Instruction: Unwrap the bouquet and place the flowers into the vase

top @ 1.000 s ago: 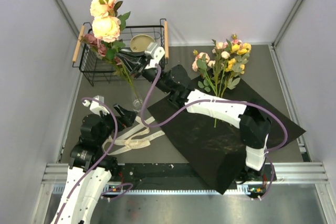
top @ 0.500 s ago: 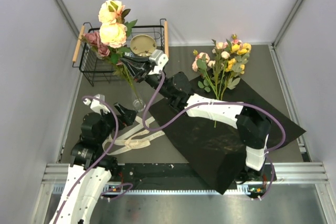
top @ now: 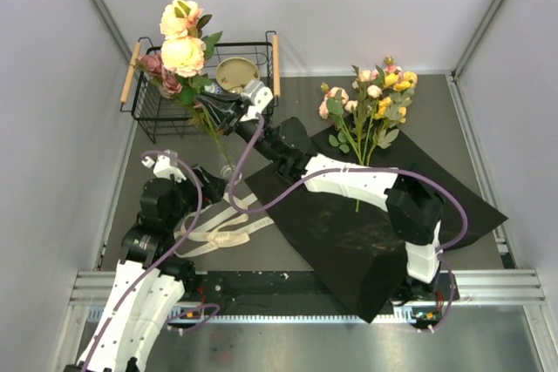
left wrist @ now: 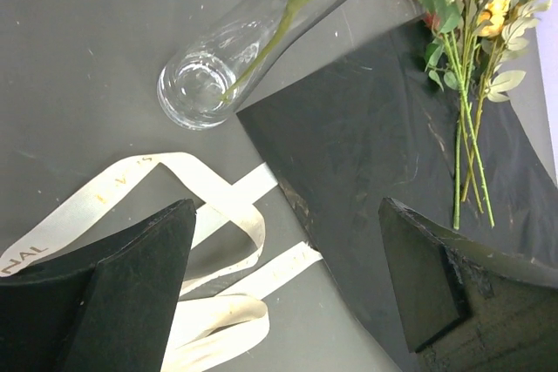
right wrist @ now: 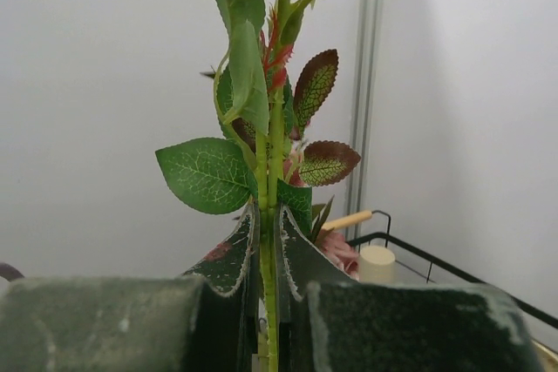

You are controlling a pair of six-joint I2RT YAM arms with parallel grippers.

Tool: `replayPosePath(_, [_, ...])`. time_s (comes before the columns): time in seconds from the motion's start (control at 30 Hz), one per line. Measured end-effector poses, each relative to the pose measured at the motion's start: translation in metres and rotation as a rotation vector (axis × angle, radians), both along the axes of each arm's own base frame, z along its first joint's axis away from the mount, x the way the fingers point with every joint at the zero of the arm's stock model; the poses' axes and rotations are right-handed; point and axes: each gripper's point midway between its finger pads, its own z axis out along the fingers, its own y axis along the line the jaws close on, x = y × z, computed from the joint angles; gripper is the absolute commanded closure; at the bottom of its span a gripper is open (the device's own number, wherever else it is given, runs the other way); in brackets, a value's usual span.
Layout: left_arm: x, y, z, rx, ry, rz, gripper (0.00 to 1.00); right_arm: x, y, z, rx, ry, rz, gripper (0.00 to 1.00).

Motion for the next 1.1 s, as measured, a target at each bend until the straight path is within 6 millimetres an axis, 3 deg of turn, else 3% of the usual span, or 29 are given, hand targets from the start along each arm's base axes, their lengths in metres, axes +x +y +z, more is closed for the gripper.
replayPosePath(0.27, [-0.004, 0.002, 0.012, -0.007, -0.055, 0.004, 0.09, 0.011, 0.019, -0.028, -0.083, 0.053, 0.002, 1.00])
replayPosePath(0.5, [-0.005, 0.004, 0.013, 0.001, -0.062, 0.011, 0.09, 0.012, 0.018, -0.035, -0.089, 0.060, 0.001, 1.00])
replayPosePath(0.83, [-0.004, 0.006, 0.012, 0.007, -0.063, 0.020, 0.09, 0.014, 0.014, -0.078, -0.127, 0.107, -0.018, 1.00])
replayPosePath(1.1, [-0.004, 0.006, 0.012, 0.008, -0.063, 0.022, 0.09, 0.019, 0.010, -0.091, -0.073, 0.132, -0.035, 1.00])
